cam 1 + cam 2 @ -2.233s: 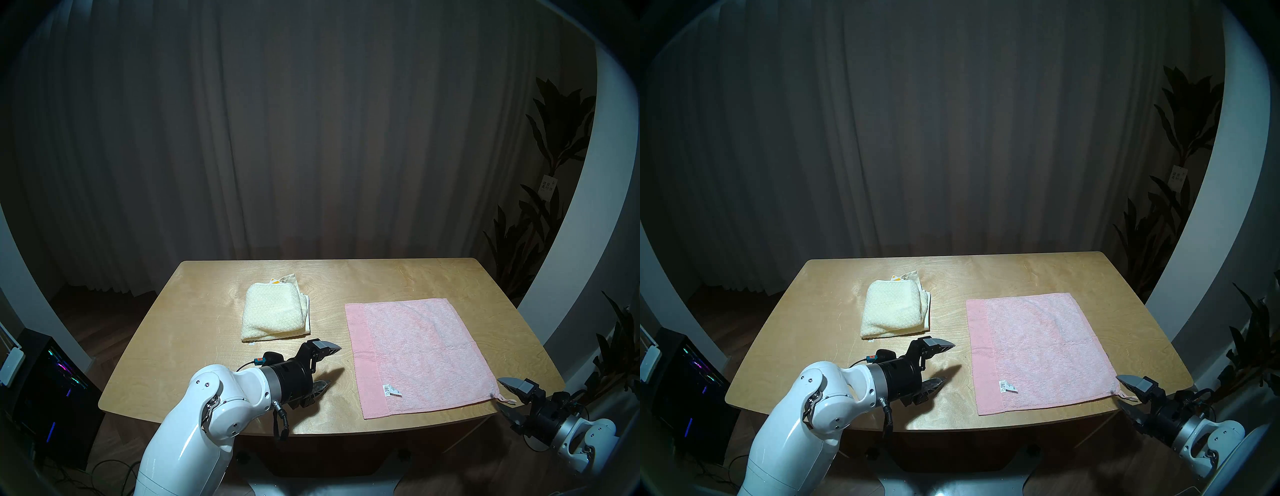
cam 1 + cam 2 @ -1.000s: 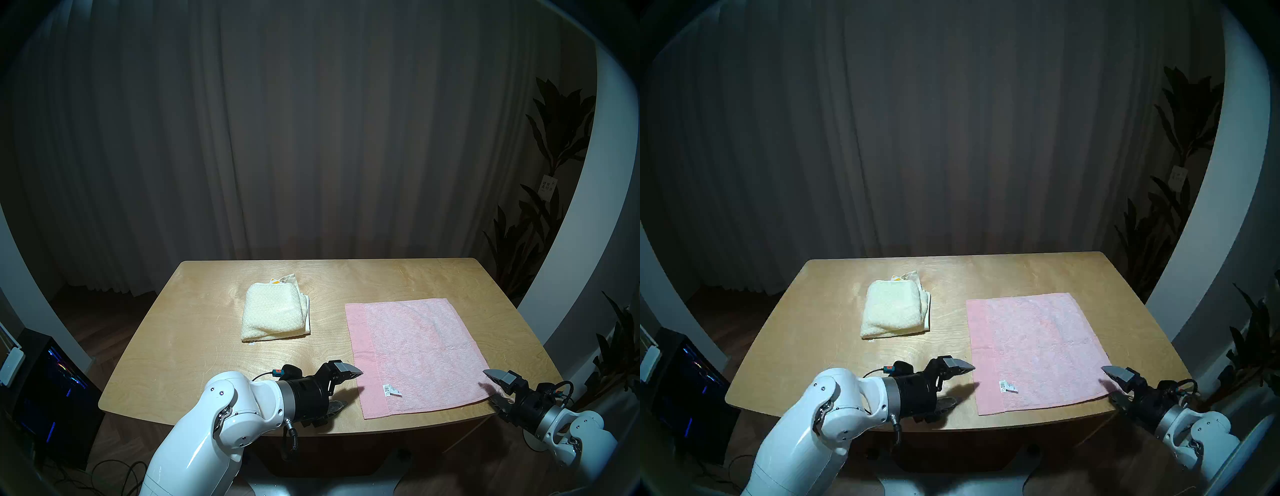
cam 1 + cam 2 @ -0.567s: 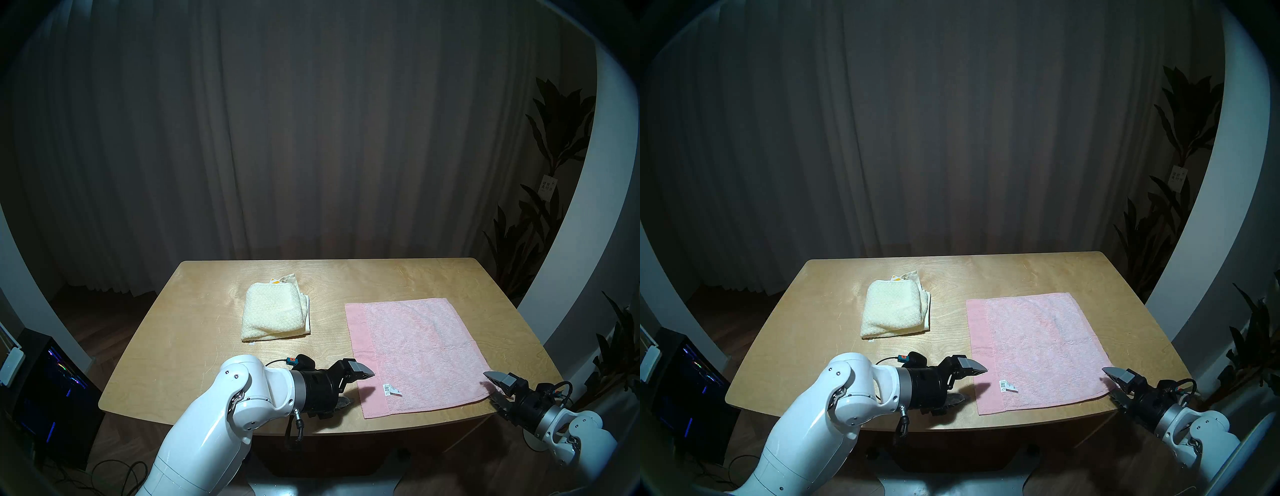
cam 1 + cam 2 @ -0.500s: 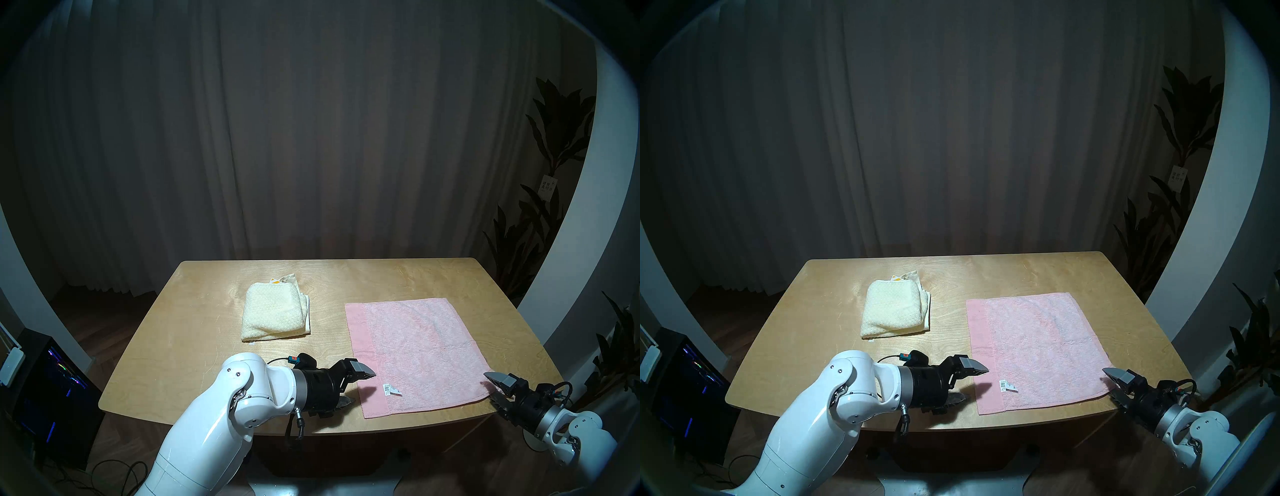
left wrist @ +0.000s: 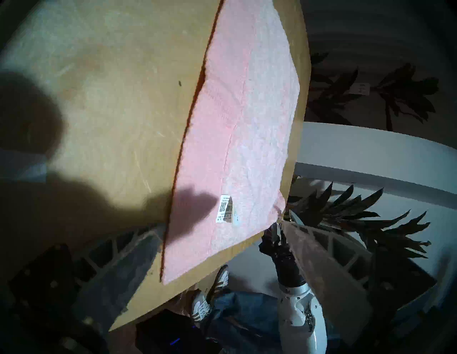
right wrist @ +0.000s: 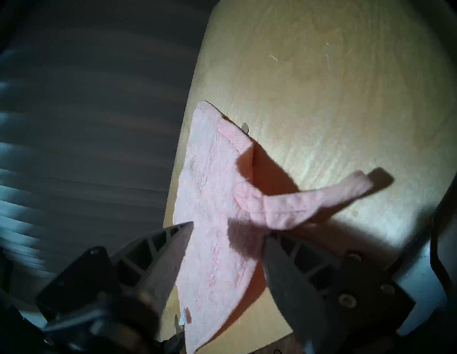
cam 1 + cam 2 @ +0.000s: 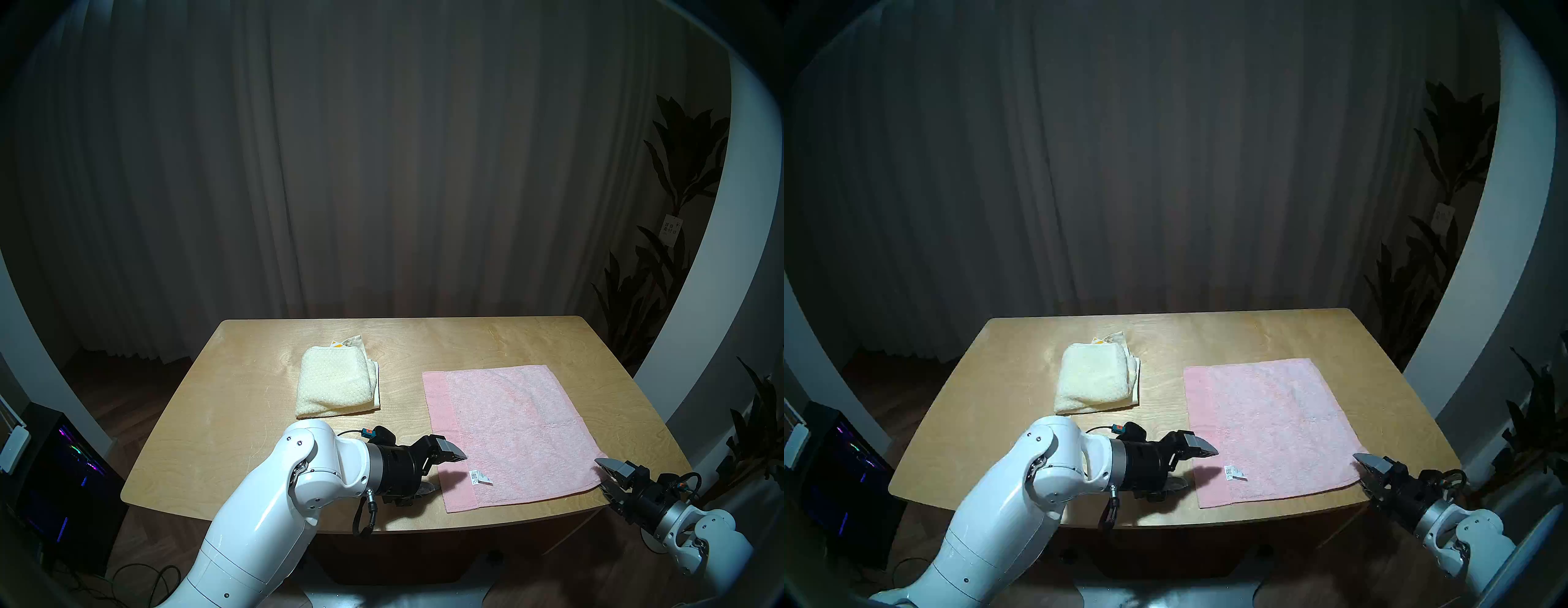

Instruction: Fold each towel twice and stack them on table

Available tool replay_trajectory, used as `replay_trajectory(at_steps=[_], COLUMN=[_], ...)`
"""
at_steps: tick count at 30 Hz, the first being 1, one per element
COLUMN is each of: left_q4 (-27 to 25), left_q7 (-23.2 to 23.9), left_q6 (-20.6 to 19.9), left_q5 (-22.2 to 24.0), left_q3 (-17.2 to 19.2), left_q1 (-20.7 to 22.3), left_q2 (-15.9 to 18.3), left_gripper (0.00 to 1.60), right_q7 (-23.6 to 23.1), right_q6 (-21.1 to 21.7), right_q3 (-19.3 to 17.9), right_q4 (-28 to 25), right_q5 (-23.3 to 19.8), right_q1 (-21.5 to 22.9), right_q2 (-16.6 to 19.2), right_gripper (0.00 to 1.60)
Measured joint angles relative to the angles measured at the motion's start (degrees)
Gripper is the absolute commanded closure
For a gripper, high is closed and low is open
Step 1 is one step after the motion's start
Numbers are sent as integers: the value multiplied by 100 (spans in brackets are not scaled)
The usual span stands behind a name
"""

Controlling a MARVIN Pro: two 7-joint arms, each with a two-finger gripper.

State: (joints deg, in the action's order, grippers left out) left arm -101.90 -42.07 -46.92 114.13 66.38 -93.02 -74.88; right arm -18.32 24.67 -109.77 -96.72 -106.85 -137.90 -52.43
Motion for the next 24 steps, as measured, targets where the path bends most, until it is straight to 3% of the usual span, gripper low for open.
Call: replay_trajectory(at_steps=[13,14,16,18,21,24], left_q4=[283,299,333,380,403,394], left_q7=[109,120,140,141,139,137], left_q6=[-179,-185,-196,-203,-207,-212], left_q5=[126,131,142,143,143,145], left_q3=[-56,-58,-61,-72,-76,-59], left_q1=[165,172,184,187,186,181], left_q2=[-94,-100,-112,-116,-116,-114], left_gripper=[4,31,40,88,95,103], right_q7=[-21,-17,-11,-6,1,30], right_q6=[31,34,43,55,66,83], right_q3=[3,3,3,4,3,-1], right_q4=[43,45,49,54,56,59], right_q5=[-19,-21,-29,-38,-49,-57], right_q1=[40,43,50,56,59,63], right_q2=[-30,-30,-27,-24,-19,-11], right_gripper=[0,0,0,0,0,25])
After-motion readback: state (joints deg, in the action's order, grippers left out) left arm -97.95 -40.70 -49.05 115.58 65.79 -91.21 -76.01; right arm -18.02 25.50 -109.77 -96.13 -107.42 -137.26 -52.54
